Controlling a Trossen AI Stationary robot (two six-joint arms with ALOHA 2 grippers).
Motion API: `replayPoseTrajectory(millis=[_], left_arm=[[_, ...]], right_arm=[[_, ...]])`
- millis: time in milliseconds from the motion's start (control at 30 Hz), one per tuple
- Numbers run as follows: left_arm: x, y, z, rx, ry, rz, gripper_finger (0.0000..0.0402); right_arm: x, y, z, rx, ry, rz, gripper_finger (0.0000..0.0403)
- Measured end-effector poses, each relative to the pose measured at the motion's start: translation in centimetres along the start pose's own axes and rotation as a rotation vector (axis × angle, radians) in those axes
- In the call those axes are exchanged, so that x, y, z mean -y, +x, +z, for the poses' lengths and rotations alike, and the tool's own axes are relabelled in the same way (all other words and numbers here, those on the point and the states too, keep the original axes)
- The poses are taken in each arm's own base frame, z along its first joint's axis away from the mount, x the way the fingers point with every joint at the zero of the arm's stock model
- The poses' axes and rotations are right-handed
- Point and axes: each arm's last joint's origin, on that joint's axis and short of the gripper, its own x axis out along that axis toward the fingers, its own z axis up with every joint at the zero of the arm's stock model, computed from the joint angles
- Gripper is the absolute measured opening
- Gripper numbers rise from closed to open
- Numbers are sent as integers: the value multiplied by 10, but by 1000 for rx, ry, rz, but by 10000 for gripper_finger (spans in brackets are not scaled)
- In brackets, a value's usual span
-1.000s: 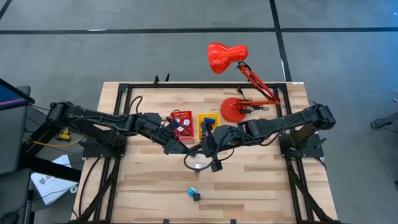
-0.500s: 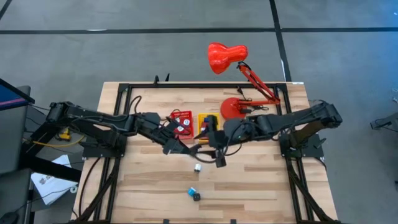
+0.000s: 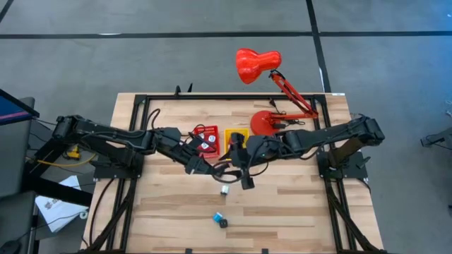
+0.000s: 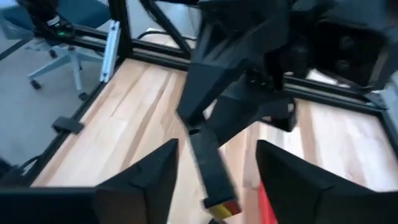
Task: Pick & Place Office items
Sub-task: Put the black digital timer into the yellow basket
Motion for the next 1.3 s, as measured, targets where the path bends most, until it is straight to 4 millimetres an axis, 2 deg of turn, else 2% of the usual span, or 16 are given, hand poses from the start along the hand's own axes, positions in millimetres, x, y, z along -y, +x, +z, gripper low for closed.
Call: replayPoseTrajectory(millis=[433, 600, 867, 1033, 1167, 1300], left_arm=[[1, 0, 1, 6, -39, -10, 158], [0, 0, 2, 37, -14, 3, 173], [0, 0, 2, 6, 13, -12, 251], [-4, -3, 8, 21, 95, 11, 284], [2, -18, 17, 78, 239, -6, 289], [11, -37, 23, 132, 388, -19, 289]], right_arm=[[-1, 2, -4, -36, -16, 17, 54], [0, 2, -5, -46, -12, 14, 53], [7, 0, -7, -68, 67, -1, 53], [13, -13, -9, -109, 128, -14, 53], [22, -23, -15, -179, 179, -36, 53], [32, -25, -28, -279, 232, -66, 53]])
